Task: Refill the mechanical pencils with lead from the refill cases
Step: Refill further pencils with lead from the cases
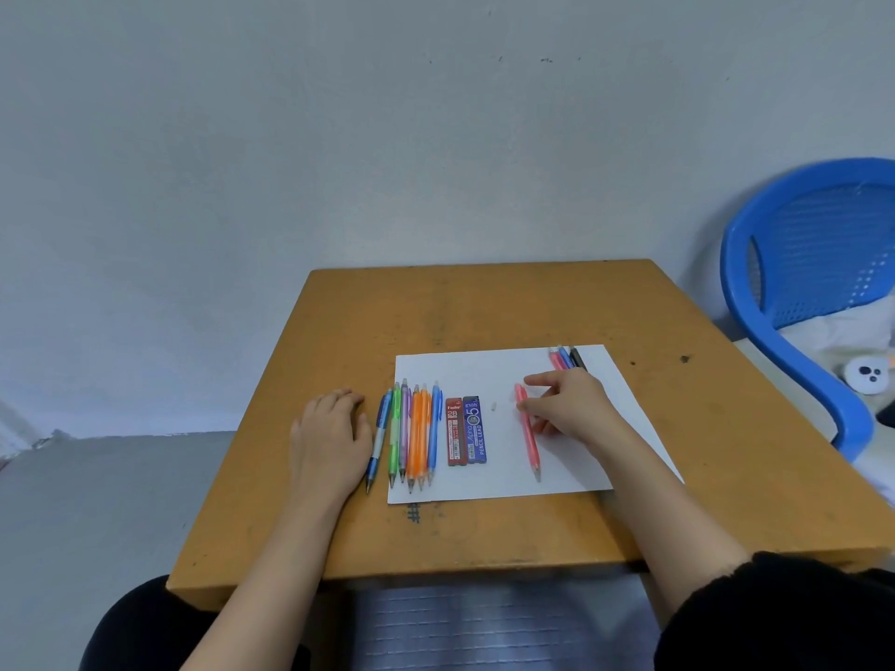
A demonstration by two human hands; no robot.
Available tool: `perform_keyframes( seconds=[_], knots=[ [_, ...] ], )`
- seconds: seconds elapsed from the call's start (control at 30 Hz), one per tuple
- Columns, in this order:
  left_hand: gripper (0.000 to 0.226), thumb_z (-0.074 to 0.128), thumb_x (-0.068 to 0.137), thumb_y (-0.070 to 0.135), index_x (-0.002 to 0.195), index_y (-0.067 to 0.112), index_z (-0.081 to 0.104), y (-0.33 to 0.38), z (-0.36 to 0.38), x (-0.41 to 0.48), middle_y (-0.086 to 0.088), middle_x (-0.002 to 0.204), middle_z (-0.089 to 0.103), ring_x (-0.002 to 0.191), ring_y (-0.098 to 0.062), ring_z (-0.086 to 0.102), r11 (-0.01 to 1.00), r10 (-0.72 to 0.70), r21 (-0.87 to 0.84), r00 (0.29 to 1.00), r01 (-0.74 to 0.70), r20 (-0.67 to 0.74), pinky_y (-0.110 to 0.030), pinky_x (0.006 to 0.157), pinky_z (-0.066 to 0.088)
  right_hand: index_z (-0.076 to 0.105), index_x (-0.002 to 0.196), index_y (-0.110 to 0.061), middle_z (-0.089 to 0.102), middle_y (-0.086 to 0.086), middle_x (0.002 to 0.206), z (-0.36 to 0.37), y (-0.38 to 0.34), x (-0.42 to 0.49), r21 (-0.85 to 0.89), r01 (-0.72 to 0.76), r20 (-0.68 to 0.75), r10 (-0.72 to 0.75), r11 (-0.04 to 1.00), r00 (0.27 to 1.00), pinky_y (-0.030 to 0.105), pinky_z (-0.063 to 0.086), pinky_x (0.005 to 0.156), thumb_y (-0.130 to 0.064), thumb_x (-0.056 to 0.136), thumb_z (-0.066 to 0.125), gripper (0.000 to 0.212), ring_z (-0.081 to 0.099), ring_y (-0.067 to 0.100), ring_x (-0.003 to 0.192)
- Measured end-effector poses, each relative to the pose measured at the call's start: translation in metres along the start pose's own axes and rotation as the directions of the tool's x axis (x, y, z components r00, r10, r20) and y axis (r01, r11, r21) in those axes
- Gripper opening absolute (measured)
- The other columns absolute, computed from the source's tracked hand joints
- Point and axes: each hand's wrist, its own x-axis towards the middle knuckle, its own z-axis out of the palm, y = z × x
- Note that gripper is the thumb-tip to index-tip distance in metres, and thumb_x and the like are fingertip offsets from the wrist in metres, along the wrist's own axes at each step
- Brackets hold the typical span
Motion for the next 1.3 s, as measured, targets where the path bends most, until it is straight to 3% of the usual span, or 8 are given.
perform_keyframes(
  seconds=[0.23,0.33,0.47,0.6,0.77,0.97,1.17,1.3],
  knots=[
    [0.037,0.046,0.098,0.030,0.133,0.019,0.054,0.000,0.000,0.000,0.002,0.139,0.051,0.131,-0.014,0.039,1.000,-0.003,0.008,1.000,0.003,0.006,-0.037,0.108,0.032,0.061,0.124,-0.018,0.065,0.002,0.079,-0.008,-0.023,-0.016,0.007,0.236,0.049,-0.236,0.972,0.971,0.019,0.044,0.061,-0.019,0.085,0.068,0.040,0.058,0.008,0.066],
    [0.037,0.045,0.098,0.030,0.133,0.020,0.054,0.001,0.000,-0.001,0.002,0.140,0.050,0.132,-0.015,0.039,1.000,-0.002,0.012,1.000,0.002,0.003,-0.036,0.108,0.031,0.054,0.131,-0.024,0.059,-0.004,0.097,-0.005,-0.039,-0.020,-0.221,0.400,0.252,-0.344,0.889,0.904,0.019,0.042,0.071,-0.029,0.083,0.072,0.052,0.052,0.007,0.084],
    [0.037,0.045,0.098,0.029,0.133,0.018,0.055,0.001,-0.001,-0.001,0.002,0.139,0.051,0.131,-0.015,0.039,1.000,0.008,0.007,1.000,-0.008,-0.001,-0.035,0.107,0.031,0.036,0.144,-0.023,0.043,0.003,0.132,0.010,-0.046,-0.014,-0.554,0.496,0.406,-0.303,0.668,0.862,0.035,0.038,0.099,-0.050,0.074,0.074,0.085,0.030,0.018,0.127],
    [0.038,0.044,0.098,0.029,0.133,0.019,0.054,0.000,0.000,0.000,0.003,0.139,0.051,0.131,-0.014,0.039,1.000,0.013,0.010,1.000,-0.013,-0.002,-0.034,0.107,0.031,0.035,0.144,-0.020,0.038,0.005,0.138,0.017,-0.046,-0.008,-0.655,0.489,0.424,-0.256,0.577,0.869,0.039,0.035,0.103,-0.058,0.069,0.074,0.093,0.025,0.022,0.130],
    [0.038,0.044,0.098,0.029,0.134,0.020,0.054,0.000,0.000,0.000,0.004,0.139,0.051,0.131,-0.013,0.039,1.000,0.012,0.013,1.000,-0.012,-0.006,-0.033,0.106,0.032,0.049,0.133,-0.020,0.044,0.004,0.127,0.021,-0.047,-0.003,-0.626,0.489,0.434,-0.250,0.608,0.866,0.034,0.038,0.094,-0.058,0.065,0.078,0.083,0.030,0.018,0.122],
    [0.038,0.044,0.098,0.029,0.133,0.020,0.054,0.000,0.001,0.000,0.004,0.139,0.051,0.131,-0.013,0.038,1.000,0.012,0.002,1.000,-0.012,-0.016,-0.034,0.107,0.031,0.045,0.130,-0.024,0.040,0.002,0.131,0.021,-0.046,0.003,-0.603,0.464,0.418,-0.238,0.649,0.877,0.035,0.034,0.098,-0.057,0.060,0.081,0.085,0.027,0.019,0.124],
    [0.038,0.044,0.098,0.030,0.134,0.020,0.054,-0.001,0.001,0.000,0.003,0.140,0.050,0.132,-0.013,0.038,1.000,0.014,0.003,1.000,-0.014,-0.027,-0.034,0.107,0.032,0.043,0.119,-0.025,0.040,-0.001,0.128,0.024,-0.045,-0.001,-0.585,0.480,0.345,-0.334,0.654,0.877,0.033,0.031,0.096,-0.052,0.057,0.085,0.079,0.028,0.016,0.120],
    [0.036,0.045,0.098,0.029,0.131,0.020,0.056,-0.001,0.000,-0.001,0.003,0.137,0.053,0.129,-0.013,0.041,0.999,0.033,-0.002,0.999,-0.033,-0.032,-0.034,0.105,0.033,0.046,0.111,-0.023,0.047,-0.004,0.118,0.022,-0.047,-0.009,-0.448,0.482,0.278,-0.395,0.753,0.876,0.030,0.037,0.092,-0.039,0.062,0.086,0.066,0.033,0.013,0.112]
  ],
)
